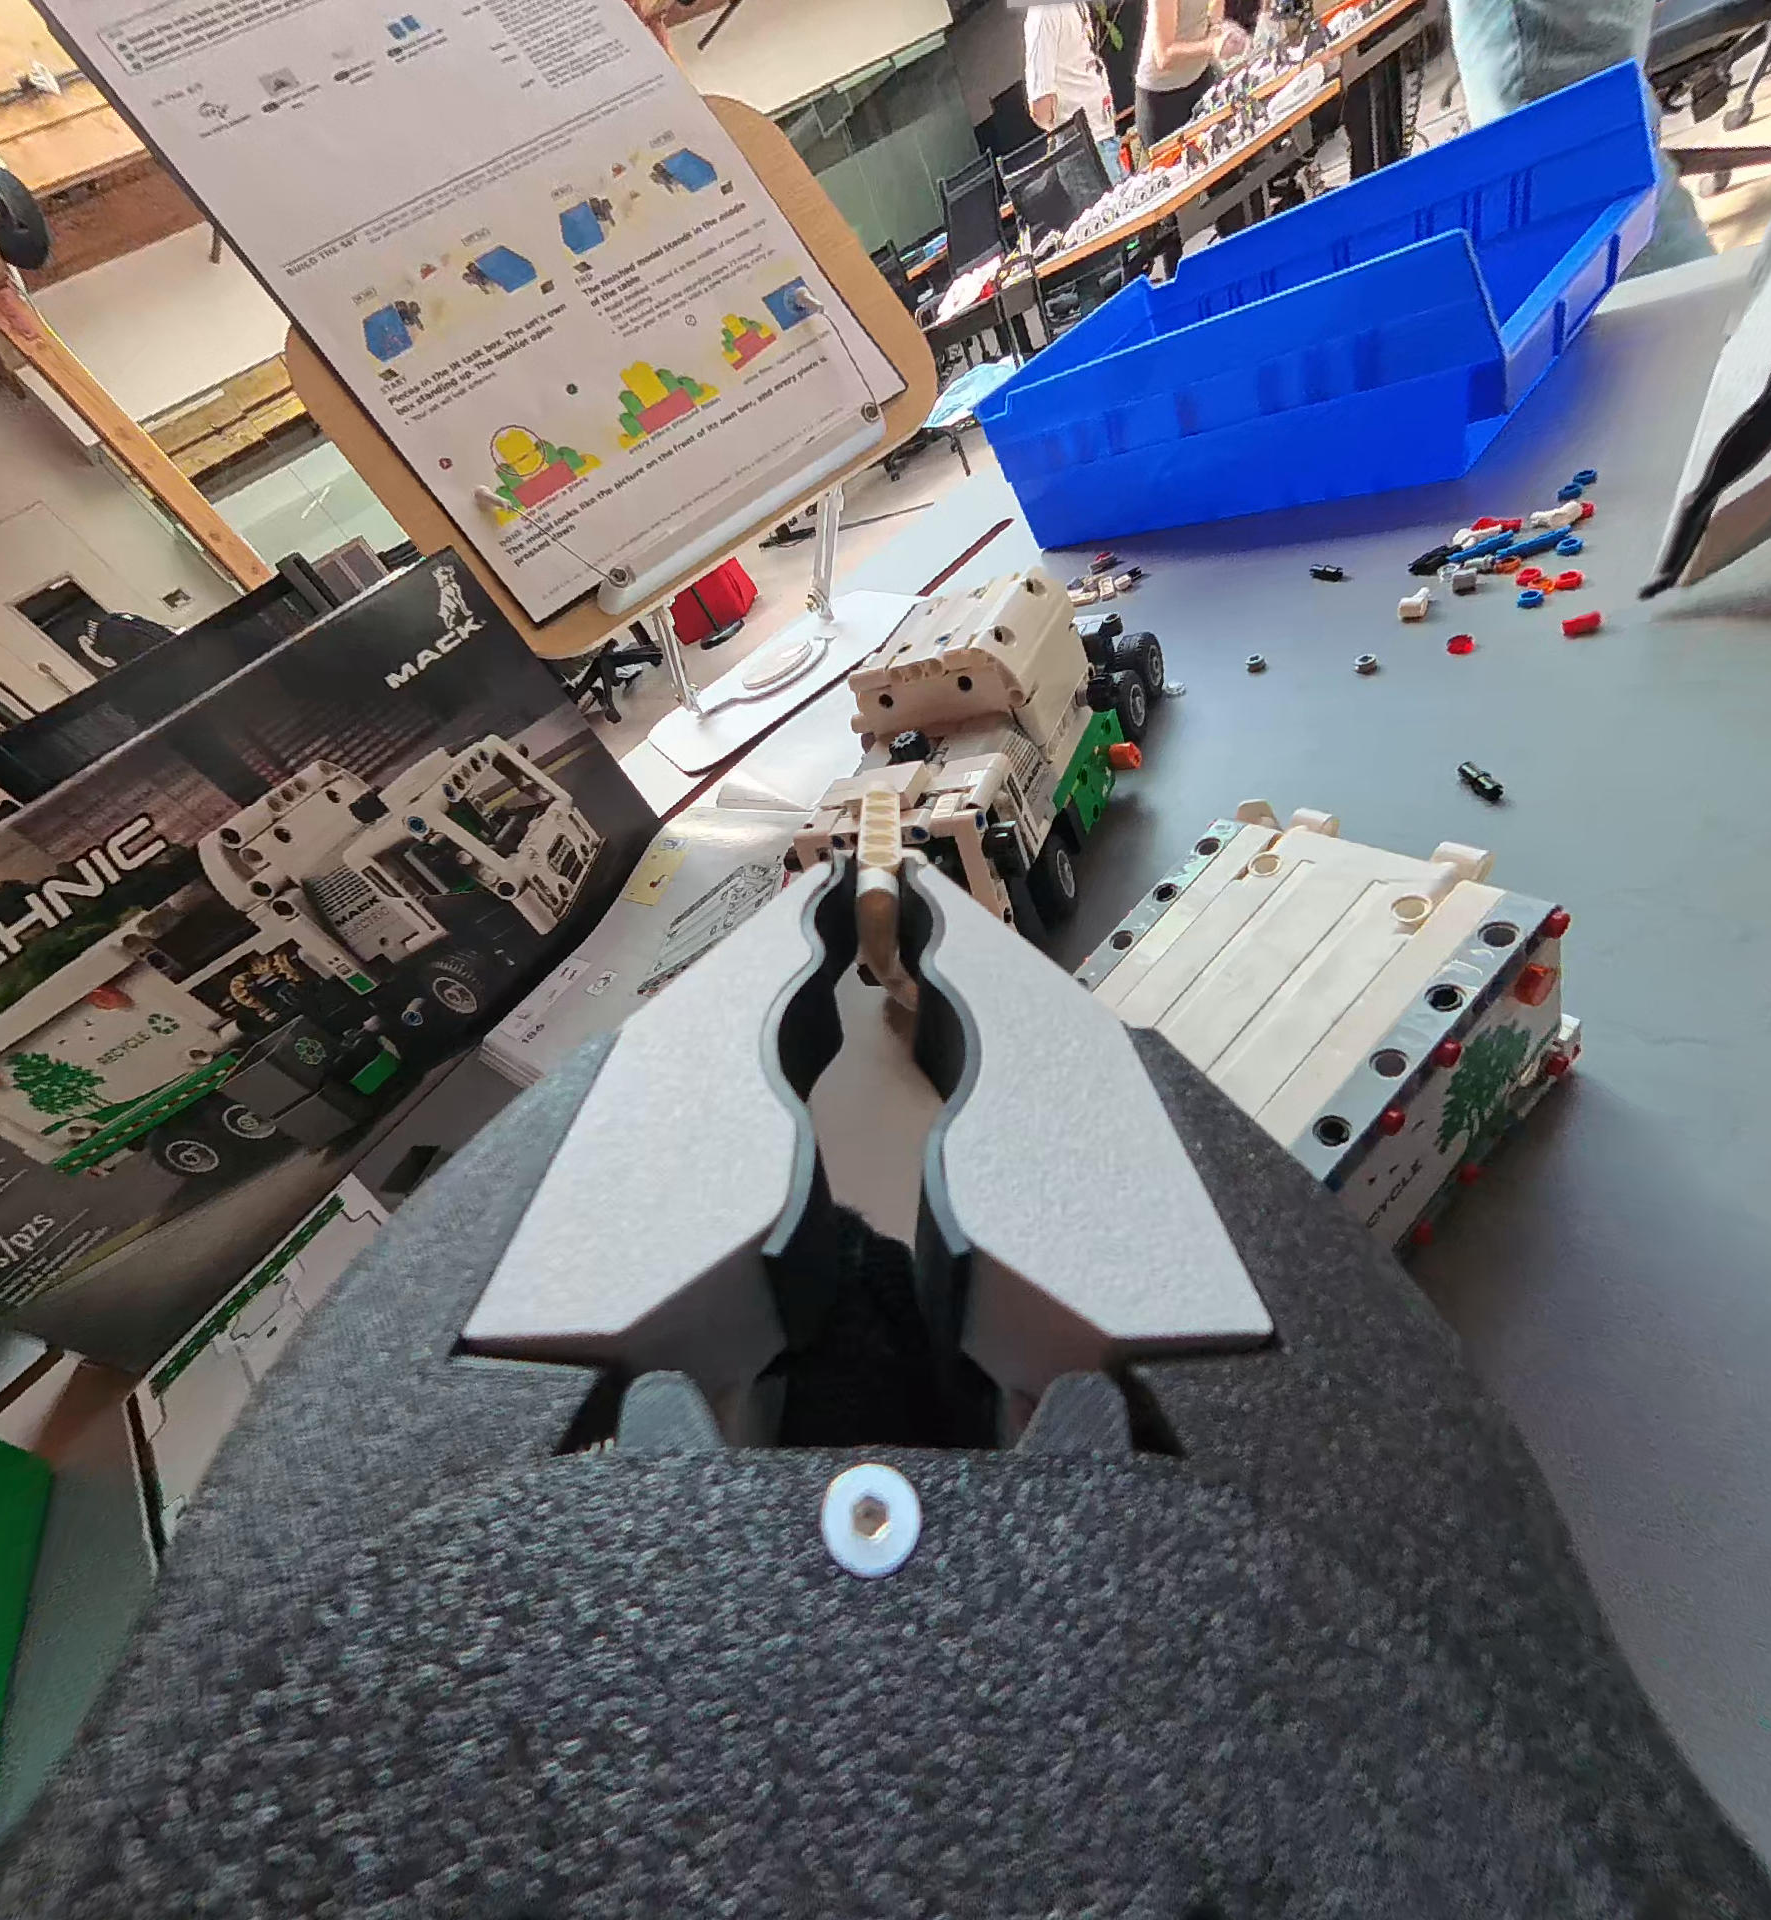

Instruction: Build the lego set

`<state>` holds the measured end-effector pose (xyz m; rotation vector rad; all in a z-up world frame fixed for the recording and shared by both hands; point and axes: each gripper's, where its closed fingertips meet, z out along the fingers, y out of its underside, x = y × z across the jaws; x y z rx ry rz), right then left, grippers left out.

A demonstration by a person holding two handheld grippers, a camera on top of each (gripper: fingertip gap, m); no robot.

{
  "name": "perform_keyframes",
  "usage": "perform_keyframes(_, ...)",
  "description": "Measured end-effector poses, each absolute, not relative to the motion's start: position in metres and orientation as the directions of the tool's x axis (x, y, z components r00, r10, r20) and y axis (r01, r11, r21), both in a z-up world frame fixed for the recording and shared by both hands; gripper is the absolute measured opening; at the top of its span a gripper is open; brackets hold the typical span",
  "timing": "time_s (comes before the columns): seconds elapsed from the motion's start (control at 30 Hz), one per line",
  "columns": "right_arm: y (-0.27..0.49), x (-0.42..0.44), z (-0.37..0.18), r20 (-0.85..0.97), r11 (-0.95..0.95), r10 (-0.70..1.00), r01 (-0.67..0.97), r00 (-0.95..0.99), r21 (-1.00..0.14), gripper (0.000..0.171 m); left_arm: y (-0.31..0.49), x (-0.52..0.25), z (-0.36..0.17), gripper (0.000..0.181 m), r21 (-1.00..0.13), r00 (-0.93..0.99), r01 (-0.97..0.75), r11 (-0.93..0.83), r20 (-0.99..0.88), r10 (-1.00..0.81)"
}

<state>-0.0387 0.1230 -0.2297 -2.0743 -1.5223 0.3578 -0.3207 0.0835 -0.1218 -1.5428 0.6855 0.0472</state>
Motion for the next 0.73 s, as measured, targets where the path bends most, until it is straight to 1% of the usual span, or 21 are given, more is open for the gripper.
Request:
perform_keyframes(0.03,0.118,-0.022,-0.227,0.071,-0.225,0.955,0.862,0.287,-0.454,0.003,0.083,-0.32,-0.122,0.004,-0.893,0.812,-0.446,0.067,-0.435,-0.389)
perform_keyframes(0.1,0.113,0.017,-0.218,0.047,-0.245,0.965,0.947,0.26,-0.207,0.003,0.081,-0.319,-0.122,0.004,-0.888,0.807,-0.454,0.075,-0.445,-0.388)
perform_keyframes(0.2,0.107,0.067,-0.211,0.014,-0.265,0.964,0.952,0.266,0.153,0.003,0.078,-0.318,-0.122,0.004,-0.884,0.802,-0.46,0.083,-0.453,-0.389)
perform_keyframes(0.23,0.104,0.078,-0.211,-0.005,-0.255,0.964,0.935,0.265,0.245,0.003,0.077,-0.317,-0.122,0.004,-0.884,0.801,-0.459,0.086,-0.454,-0.39)
perform_keyframes(0.3,0.11,0.093,-0.213,0.017,-0.223,0.972,0.903,0.233,0.367,0.003,0.074,-0.317,-0.122,0.004,-0.884,0.8,-0.459,0.09,-0.455,-0.391)
perform_keyframes(0.37,0.113,0.1,-0.215,0.022,-0.198,0.977,0.877,0.21,0.438,0.003,0.073,-0.318,-0.121,0.004,-0.884,0.799,-0.458,0.096,-0.457,-0.391)
perform_keyframes(0.4,0.115,0.099,-0.217,0.03,-0.175,0.983,0.876,0.181,0.45,0.003,0.073,-0.318,-0.121,0.004,-0.884,0.799,-0.457,0.094,-0.455,-0.392)
perform_keyframes(0.53,0.121,0.091,-0.221,0.039,-0.133,0.991,0.873,0.129,0.469,0.003,0.072,-0.317,-0.12,0.004,-0.887,0.799,-0.452,0.096,-0.451,-0.397)
perform_keyframes(0.73,0.121,0.089,-0.226,0.025,-0.111,0.993,0.859,0.114,0.5,0.003,0.069,-0.316,-0.121,0.004,-0.879,0.79,-0.466,0.102,-0.465,-0.399)
